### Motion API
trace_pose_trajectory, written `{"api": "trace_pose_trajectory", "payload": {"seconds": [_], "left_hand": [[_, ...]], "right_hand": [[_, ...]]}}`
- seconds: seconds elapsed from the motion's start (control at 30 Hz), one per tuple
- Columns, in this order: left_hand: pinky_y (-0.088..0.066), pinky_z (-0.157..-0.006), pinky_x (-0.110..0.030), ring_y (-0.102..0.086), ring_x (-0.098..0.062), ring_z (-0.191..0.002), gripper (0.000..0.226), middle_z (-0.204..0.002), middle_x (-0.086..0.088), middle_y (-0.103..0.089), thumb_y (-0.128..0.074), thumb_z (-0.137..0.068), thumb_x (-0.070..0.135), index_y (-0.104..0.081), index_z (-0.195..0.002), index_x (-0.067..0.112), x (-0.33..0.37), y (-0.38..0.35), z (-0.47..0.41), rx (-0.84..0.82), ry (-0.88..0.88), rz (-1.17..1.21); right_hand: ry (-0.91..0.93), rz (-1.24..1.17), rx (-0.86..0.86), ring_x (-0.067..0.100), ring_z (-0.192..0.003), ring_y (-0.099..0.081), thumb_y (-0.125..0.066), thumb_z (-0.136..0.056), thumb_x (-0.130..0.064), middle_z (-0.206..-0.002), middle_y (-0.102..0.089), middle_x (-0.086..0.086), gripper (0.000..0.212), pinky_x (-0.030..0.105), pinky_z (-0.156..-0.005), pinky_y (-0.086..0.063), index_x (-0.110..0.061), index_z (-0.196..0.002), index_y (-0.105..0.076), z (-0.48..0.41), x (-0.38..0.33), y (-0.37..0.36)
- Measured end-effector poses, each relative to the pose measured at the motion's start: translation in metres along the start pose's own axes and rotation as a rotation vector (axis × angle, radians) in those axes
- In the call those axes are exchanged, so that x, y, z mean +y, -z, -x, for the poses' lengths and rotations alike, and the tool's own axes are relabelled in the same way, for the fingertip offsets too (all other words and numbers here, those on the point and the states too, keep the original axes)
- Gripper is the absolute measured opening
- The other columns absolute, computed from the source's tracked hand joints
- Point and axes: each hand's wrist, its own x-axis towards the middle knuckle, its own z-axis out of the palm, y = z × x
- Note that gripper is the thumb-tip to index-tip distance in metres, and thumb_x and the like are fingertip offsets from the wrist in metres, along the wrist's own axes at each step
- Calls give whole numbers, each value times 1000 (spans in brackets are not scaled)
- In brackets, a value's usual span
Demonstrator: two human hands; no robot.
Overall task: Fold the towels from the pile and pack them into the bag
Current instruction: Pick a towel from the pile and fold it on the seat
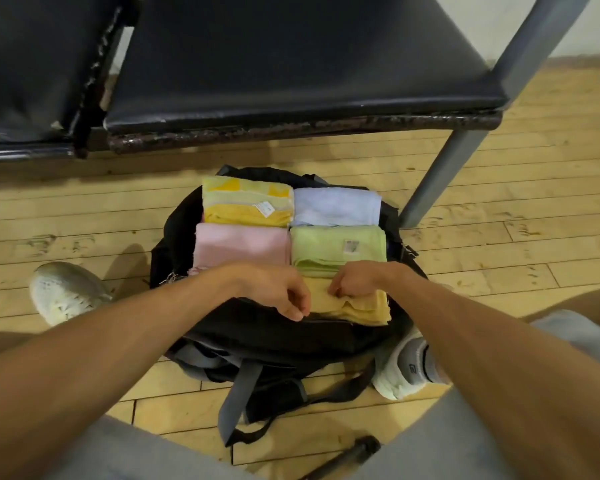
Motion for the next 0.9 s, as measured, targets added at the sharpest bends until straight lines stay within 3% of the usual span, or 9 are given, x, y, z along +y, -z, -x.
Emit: {"api": "trace_pose_trajectory", "payload": {"seconds": [0.1,0.17,0.3,0.4,0.57,0.67,0.73,0.8,0.9], "left_hand": [[-40,-70,-14,-49,-2,-74,17,-81,8,-57,-64,-88,2,-64,-85,18,1,7,19,18,-65,154],[-40,-74,-21,-49,-7,-78,19,-82,7,-55,-63,-90,5,-62,-81,22,-2,8,22,32,-70,197],[-40,-74,-22,-50,-12,-87,12,-87,9,-55,-57,-91,9,-64,-98,17,9,-2,4,79,47,9],[-39,-70,-24,-52,-15,-88,21,-93,3,-59,-55,-93,22,-66,-105,9,27,-13,-17,78,57,-119],[-37,-66,-27,-57,-18,-82,24,-89,-6,-64,-61,-92,29,-70,-94,7,39,-41,-52,201,33,-217],[-38,-67,-22,-54,-7,-75,16,-88,4,-65,-66,-90,20,-74,-99,10,43,-32,-54,215,-75,-142],[-40,-65,-11,-54,1,-70,9,-82,11,-63,-71,-86,18,-75,-94,16,47,-17,-44,166,-145,-61],[-41,-69,-7,-56,3,-74,10,-87,7,-65,-75,-82,13,-76,-91,16,47,0,-31,159,-169,54],[-44,-76,-10,-60,3,-84,15,-91,11,-68,-77,-79,12,-75,-86,25,41,20,-13,176,-126,141]], "right_hand": [[-27,-20,-37,26,-89,-63,-51,-91,-42,-105,-66,7,36,38,-83,-52,-12,-103,-68,0,-7,3],[-49,-57,-75,21,-66,-51,-53,-91,-40,-89,-58,9,24,31,-64,-42,-18,-90,-63,-2,-8,6],[-71,-162,-104,20,-70,-49,-56,-86,-38,-87,-57,6,37,31,-67,-40,-10,-108,-69,-4,-3,5],[-42,-173,-77,16,-60,-46,-53,-92,-32,-73,-54,2,20,30,-65,-39,-16,-85,-61,3,-2,4],[55,-143,10,20,-77,-56,-58,-84,-27,-92,-65,4,26,32,-69,-46,-10,-99,-71,10,8,2],[91,-225,71,17,-80,-63,-58,-89,-13,-96,-69,4,24,27,-69,-51,-11,-108,-72,17,18,6],[81,-284,115,25,-92,-69,-59,-89,-4,-103,-72,11,24,33,-80,-57,-6,-109,-72,23,30,10],[55,-246,194,30,-99,-67,-59,-89,-4,-107,-71,16,20,39,-91,-54,-1,-105,-72,30,44,17],[-23,-99,349,28,-105,-60,-53,-91,-7,-111,-67,10,23,37,-88,-48,-3,-104,-72,47,68,30]]}}
